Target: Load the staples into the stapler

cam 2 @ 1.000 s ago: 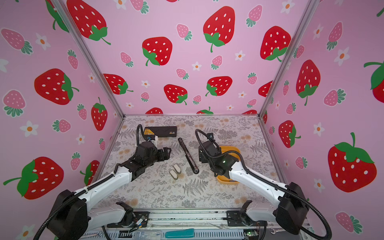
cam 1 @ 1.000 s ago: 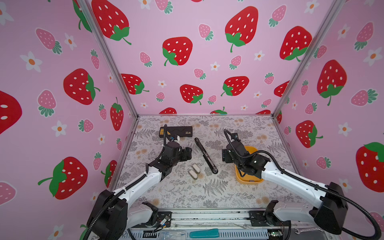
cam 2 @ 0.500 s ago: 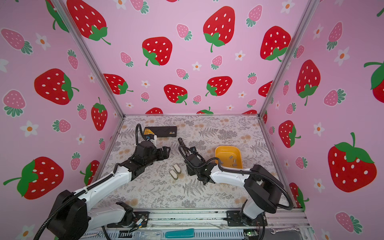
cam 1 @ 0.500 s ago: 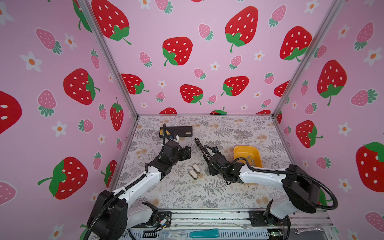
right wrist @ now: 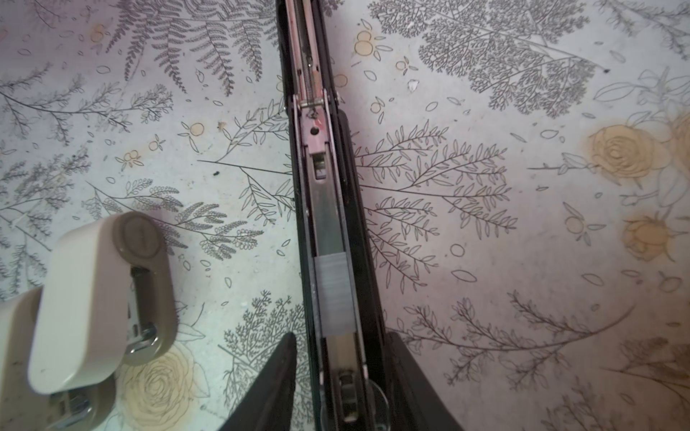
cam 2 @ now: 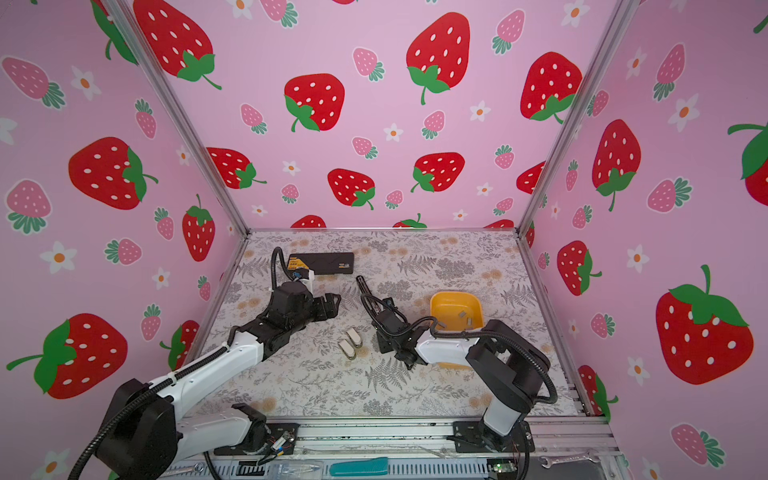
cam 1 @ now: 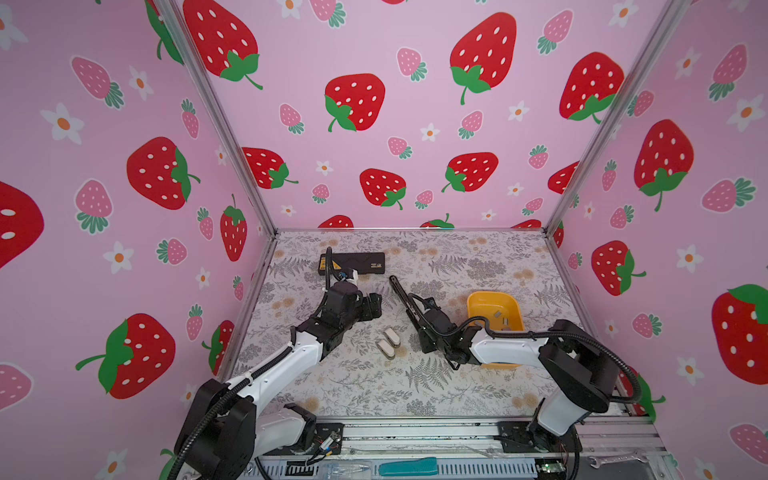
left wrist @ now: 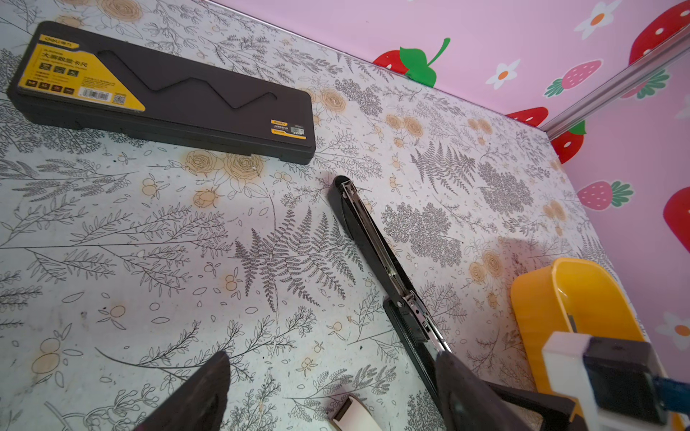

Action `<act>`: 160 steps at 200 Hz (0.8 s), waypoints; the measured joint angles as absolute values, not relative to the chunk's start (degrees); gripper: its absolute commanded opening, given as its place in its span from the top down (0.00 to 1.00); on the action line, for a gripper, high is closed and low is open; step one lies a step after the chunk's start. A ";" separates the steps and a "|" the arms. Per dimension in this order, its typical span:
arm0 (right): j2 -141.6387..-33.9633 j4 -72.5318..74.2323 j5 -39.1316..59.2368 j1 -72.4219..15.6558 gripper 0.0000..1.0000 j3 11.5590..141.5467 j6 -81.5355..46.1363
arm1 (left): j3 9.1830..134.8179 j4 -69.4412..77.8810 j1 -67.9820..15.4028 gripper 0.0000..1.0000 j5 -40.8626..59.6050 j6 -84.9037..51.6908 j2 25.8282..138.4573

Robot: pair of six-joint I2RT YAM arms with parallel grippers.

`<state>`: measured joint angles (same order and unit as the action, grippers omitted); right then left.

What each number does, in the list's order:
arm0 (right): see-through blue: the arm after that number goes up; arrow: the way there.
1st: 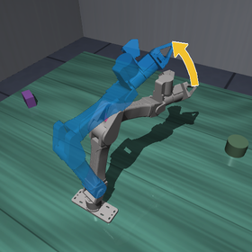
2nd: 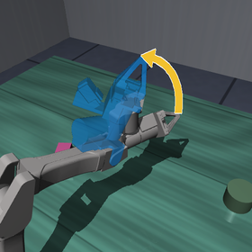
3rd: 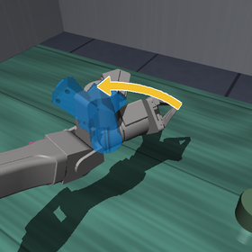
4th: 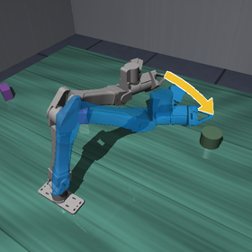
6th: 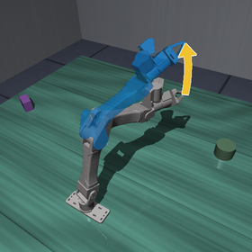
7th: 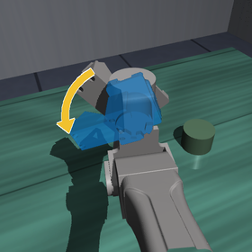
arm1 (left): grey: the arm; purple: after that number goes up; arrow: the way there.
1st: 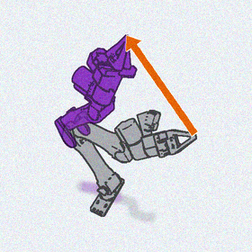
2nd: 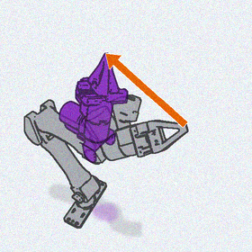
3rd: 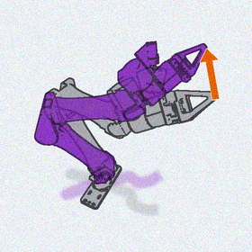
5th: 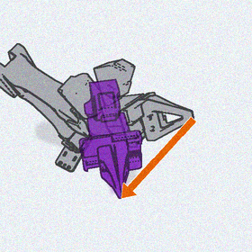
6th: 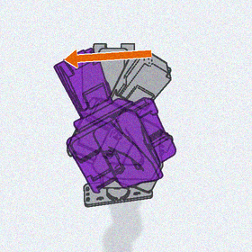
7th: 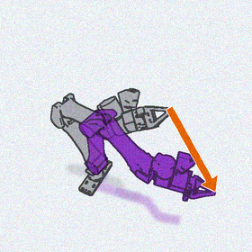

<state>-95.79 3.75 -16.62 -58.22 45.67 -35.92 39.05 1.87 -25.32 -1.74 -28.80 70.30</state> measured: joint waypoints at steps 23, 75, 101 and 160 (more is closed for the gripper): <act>-95.79 4.01 -16.49 -58.22 0.74 45.63 -36.25 | 39.05 1.93 -25.34 0.12 -0.62 -28.86 72.42; -95.79 4.21 -16.25 -58.22 0.88 45.58 -37.30 | 41.15 4.60 -26.68 0.13 2.13 -32.03 79.99; -95.70 4.71 -15.86 -58.22 0.93 45.34 -38.00 | 45.06 5.82 -27.77 0.14 3.84 -34.50 86.89; -93.69 7.07 -13.26 -57.84 0.98 42.68 -39.42 | 48.95 8.36 -28.14 0.14 6.48 -39.40 96.42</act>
<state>-93.69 7.07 -13.26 -57.84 42.68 -39.42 48.95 8.36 -28.14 6.48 -39.40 96.42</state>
